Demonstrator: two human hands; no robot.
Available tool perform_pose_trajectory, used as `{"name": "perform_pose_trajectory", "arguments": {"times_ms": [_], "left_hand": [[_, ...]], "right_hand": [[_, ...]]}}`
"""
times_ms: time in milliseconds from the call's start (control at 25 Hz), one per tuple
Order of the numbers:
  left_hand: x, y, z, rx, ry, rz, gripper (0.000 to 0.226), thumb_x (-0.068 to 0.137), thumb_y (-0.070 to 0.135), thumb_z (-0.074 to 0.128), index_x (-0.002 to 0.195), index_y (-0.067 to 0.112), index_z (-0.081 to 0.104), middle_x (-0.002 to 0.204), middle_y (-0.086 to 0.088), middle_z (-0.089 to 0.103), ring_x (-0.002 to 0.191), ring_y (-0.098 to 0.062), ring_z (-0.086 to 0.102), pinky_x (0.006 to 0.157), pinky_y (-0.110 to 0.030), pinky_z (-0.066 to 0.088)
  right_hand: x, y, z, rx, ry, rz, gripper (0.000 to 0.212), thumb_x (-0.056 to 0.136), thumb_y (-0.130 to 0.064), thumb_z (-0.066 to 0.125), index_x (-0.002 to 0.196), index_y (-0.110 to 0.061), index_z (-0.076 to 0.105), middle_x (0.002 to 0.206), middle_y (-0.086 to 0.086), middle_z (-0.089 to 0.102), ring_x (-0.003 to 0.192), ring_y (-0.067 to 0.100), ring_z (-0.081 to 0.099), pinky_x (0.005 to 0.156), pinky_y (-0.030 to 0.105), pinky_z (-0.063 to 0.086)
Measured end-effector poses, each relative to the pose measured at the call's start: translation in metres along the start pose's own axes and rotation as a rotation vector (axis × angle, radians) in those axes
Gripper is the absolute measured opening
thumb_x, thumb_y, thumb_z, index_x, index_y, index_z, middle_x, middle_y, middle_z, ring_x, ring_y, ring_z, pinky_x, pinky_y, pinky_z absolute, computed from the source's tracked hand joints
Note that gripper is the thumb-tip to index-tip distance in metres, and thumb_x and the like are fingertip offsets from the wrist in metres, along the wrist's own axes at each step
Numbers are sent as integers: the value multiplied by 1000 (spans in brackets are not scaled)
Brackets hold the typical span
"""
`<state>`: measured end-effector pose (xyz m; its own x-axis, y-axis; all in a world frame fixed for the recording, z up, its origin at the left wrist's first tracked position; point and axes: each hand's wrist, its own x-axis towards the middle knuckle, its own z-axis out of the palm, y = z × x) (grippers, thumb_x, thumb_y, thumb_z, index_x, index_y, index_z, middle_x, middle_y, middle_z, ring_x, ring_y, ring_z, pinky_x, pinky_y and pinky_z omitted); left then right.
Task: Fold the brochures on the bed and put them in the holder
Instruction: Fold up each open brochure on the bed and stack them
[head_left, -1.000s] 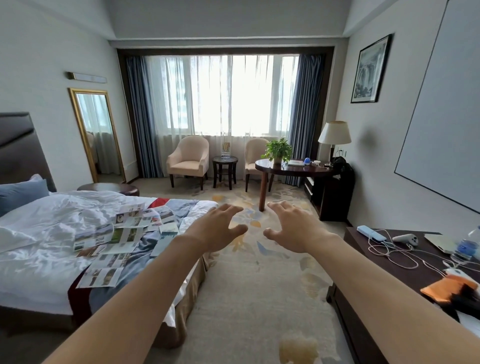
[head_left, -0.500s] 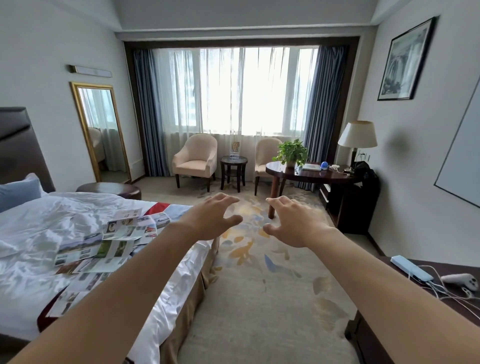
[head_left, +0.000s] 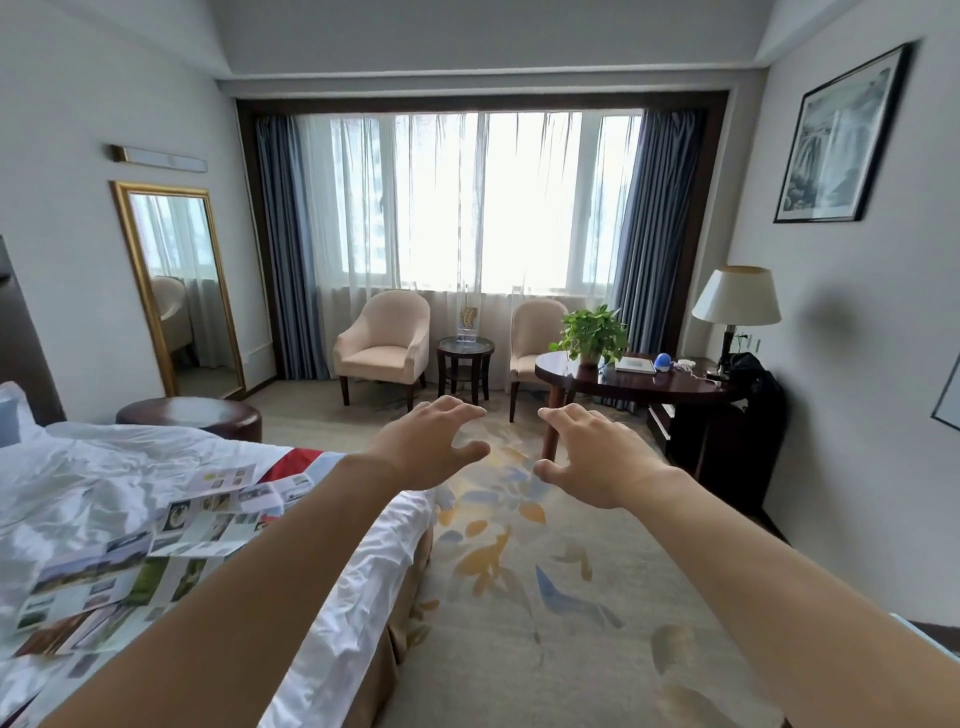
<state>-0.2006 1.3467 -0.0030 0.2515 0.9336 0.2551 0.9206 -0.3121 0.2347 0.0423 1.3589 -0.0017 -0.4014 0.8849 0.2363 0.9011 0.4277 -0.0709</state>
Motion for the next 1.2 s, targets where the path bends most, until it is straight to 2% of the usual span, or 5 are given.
{"name": "perform_pose_trajectory", "arguments": {"times_ms": [200, 400, 800, 1040, 1200], "left_hand": [[87, -52, 10, -62, 14, -21, 65, 92, 59, 54, 150, 35, 36, 154, 9, 38, 138, -17, 40, 111, -45, 38], [169, -99, 36, -71, -16, -39, 65, 93, 59, 53, 150, 34, 37, 154, 8, 37, 139, -17, 37, 112, -46, 37], [352, -187, 90, -69, -7, -126, 63, 94, 58, 53, 150, 34, 38, 154, 8, 37, 138, -18, 37, 111, -44, 37], [425, -250, 96, -82, 27, -192, 62, 94, 57, 52, 150, 33, 37, 154, 9, 36, 140, -16, 35, 112, -40, 35], [451, -322, 101, -34, 14, -245, 62, 95, 56, 52, 150, 32, 37, 155, 8, 35, 141, -16, 33, 112, -39, 34]], "right_hand": [[89, 24, 30, 17, 0, 13, 79, 94, -57, 55, 157, -26, 21, 158, -1, 34, 141, 25, 39, 112, 44, 35], [179, 51, 65, 29, -16, 2, 77, 93, -58, 54, 157, -28, 23, 156, -1, 37, 138, 24, 42, 109, 43, 36], [390, 130, 127, 8, -57, -108, 79, 93, -57, 56, 158, -25, 22, 156, 1, 36, 138, 24, 40, 108, 43, 39], [505, 132, 156, 77, -77, -187, 78, 92, -56, 57, 157, -28, 24, 156, -2, 35, 137, 22, 43, 103, 40, 41], [590, 108, 190, 107, -82, -263, 78, 92, -55, 57, 156, -28, 24, 156, -2, 35, 137, 22, 42, 105, 40, 42]]}}
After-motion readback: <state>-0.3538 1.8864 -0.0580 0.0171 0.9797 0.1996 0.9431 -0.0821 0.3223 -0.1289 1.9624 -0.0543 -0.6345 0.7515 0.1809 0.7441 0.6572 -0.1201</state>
